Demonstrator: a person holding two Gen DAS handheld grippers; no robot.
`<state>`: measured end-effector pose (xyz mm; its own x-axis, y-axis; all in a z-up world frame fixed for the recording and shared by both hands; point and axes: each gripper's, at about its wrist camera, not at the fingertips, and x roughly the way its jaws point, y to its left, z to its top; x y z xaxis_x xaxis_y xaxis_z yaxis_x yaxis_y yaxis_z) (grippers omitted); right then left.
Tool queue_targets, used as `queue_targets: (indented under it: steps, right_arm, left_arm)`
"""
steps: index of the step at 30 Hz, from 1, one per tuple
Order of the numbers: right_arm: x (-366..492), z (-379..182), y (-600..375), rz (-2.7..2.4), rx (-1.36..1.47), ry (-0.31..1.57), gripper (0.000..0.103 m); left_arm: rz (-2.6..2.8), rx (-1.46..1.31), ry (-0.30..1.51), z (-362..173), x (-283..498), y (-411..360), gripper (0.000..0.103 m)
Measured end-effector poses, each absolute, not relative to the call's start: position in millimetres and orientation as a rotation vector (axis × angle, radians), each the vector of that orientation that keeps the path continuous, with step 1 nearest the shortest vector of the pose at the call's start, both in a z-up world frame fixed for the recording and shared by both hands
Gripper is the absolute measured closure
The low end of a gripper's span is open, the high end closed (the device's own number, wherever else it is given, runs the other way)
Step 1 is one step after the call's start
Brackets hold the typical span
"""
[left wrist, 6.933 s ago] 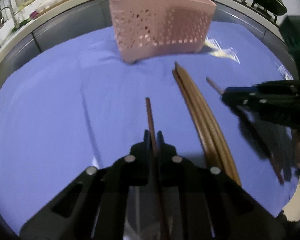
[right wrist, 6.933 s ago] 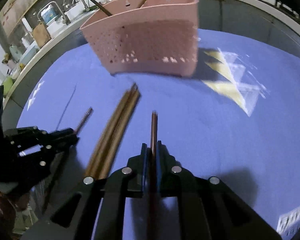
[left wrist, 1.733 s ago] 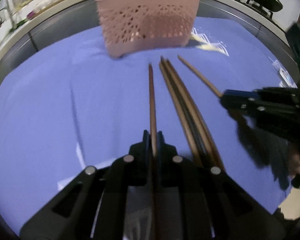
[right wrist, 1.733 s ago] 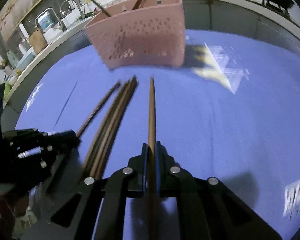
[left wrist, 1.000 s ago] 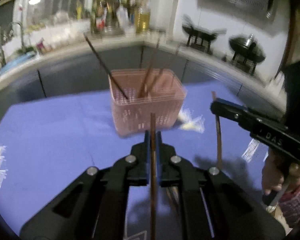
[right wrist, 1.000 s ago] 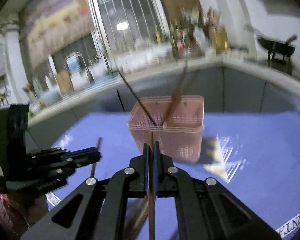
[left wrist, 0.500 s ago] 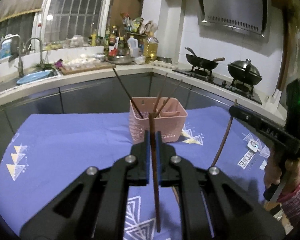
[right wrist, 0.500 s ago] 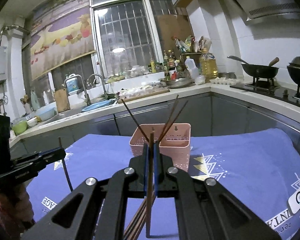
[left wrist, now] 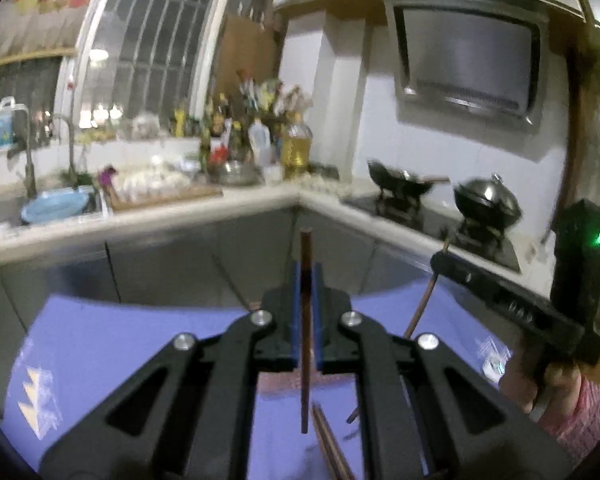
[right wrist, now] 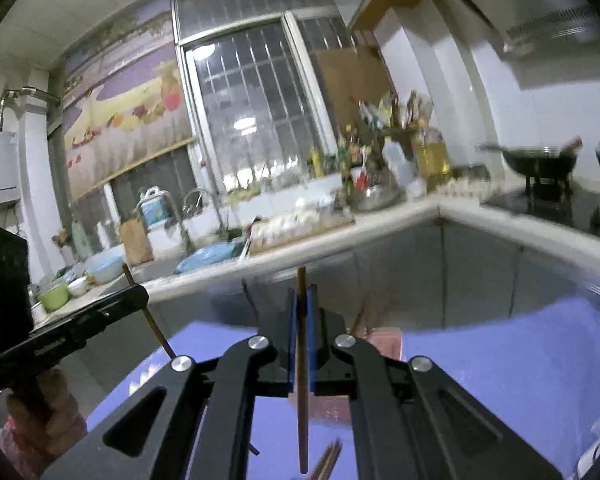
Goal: Organize utensils
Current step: 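Lift both held chopsticks upright and carry them over the pink basket, then open both tools to drop the chopsticks into the pink basket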
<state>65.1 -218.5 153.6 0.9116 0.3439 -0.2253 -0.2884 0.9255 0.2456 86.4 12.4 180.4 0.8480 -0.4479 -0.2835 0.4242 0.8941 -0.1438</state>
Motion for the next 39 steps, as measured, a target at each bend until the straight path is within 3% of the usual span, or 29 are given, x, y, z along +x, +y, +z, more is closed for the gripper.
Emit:
queue_targets:
  steps: [7,22,23,25,28,36,39]
  right_arm:
    - [127.3,174.9,-213.2,0.271,0.215,0.158,0.098]
    - [181.0,101.9,-202.1,0.288,0.175,0.342,0.097]
    - [181.2,100.1,-201.4,0.291,0.178,0.357,0.096]
    - [177.7,100.0,-198.7,0.296,0.176,0.368,0.091]
    - [162.4,109.3,-196.7,0.296,0.169,0.336,0.066]
    - [86.6,143.1,-202.5,0.308,0.2,0.172,0.064]
    - [54.7,129.8,-211.0,0.311,0.242,0.191,0.064]
  left_arm:
    - [-0.339,-0.09,0.249,200.2,152.9,-7.7,0.098]
    - [-0.317,-0.023,0.437,119.1,208.2,-33.9,0.098]
    - [-0.313,-0.018,0.452,116.2,208.8,-35.2,0.097]
    - [-0.31,-0.015,0.485,113.9,206.7,-36.0,0.087]
    - [-0.306,-0.021,0.447,125.0,188.6,-31.0,0.077]
    - [-0.327,-0.041,0.277,164.3,100.7,-6.9,0.077]
    - [-0.346,-0.049,0.276,149.8,64.4,7.6,0.069]
